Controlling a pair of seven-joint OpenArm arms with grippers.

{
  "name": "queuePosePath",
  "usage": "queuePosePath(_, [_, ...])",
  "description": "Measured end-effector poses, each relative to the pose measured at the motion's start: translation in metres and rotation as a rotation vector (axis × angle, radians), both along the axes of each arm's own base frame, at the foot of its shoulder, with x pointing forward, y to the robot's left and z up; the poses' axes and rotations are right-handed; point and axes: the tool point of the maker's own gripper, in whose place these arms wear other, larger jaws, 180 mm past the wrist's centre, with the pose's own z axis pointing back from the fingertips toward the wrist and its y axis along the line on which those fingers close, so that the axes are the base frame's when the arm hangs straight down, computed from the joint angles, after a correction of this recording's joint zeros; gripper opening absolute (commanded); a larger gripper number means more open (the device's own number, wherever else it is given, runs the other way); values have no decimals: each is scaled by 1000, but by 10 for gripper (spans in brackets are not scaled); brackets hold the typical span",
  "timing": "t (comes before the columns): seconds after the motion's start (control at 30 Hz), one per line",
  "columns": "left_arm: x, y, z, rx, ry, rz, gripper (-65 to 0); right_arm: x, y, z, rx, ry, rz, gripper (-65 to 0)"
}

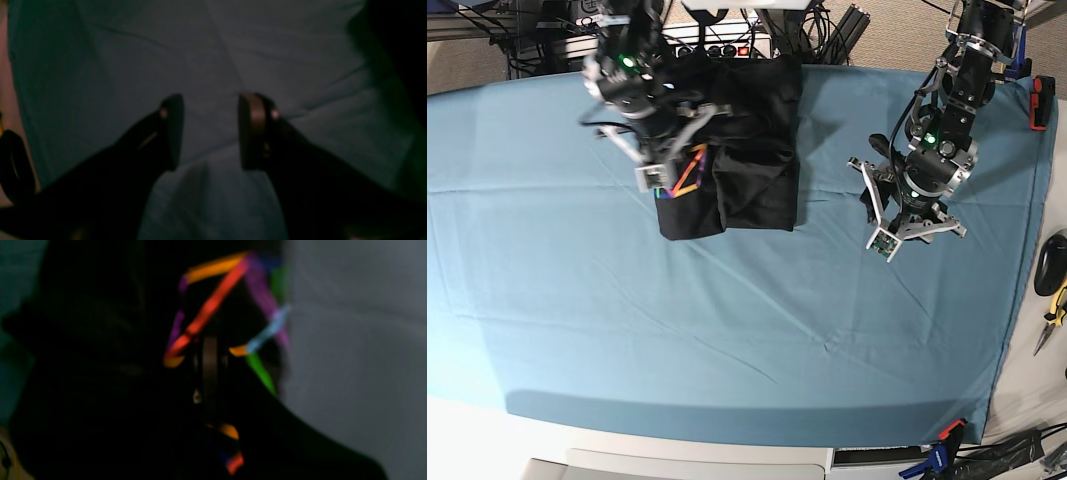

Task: Fold the T-shirt properly
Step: 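Lift and turn the grasped shirt layer over with the right gripper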

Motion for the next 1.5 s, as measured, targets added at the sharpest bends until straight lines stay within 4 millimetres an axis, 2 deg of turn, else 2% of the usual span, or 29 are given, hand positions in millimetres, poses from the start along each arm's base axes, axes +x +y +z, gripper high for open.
queuePosePath(0.13, [0, 0, 0, 0, 0, 0, -371, 8, 15, -12, 10, 23, 43, -650])
queuePosePath(0.37, [0, 0, 0, 0, 0, 0, -371, 6, 49, -6, 44, 7, 137, -650])
queuePosePath(0.53, [0, 0, 0, 0, 0, 0, -371, 11, 61, 0, 55, -13, 174, -650])
queuePosePath(0.7, [0, 0, 0, 0, 0, 0, -371, 31, 56, 12, 19, -100, 165, -650])
queuePosePath(0.83, [0, 0, 0, 0, -1, 0, -371, 62, 60, 30, 27, -244, 166, -650])
queuePosePath(0.93, [0, -1, 0, -4, -1, -2, -371, 86, 64, 23, 18, -244, 182, -650])
queuePosePath(1.0, [0, -1, 0, -4, -1, -1, -371, 98, 66, 10, 9, -215, 192, -650])
queuePosePath(1.1, [0, -1, 0, -4, -2, -2, -371, 104, 67, -20, -9, -128, 206, -650])
queuePosePath(1.2, [0, -1, 0, -4, -2, -2, -371, 111, 68, -27, -12, -115, 211, -650])
queuePosePath(1.33, [1, -1, 1, -8, -8, -4, -371, 118, 68, -16, -13, -145, 210, -650])
queuePosePath(1.4, [1, -2, 1, -8, -8, -4, -371, 126, 70, 6, 10, -199, 206, -650])
queuePosePath(1.5, [1, -1, 1, -8, -8, -4, -371, 136, 76, 49, 64, -307, 199, -650])
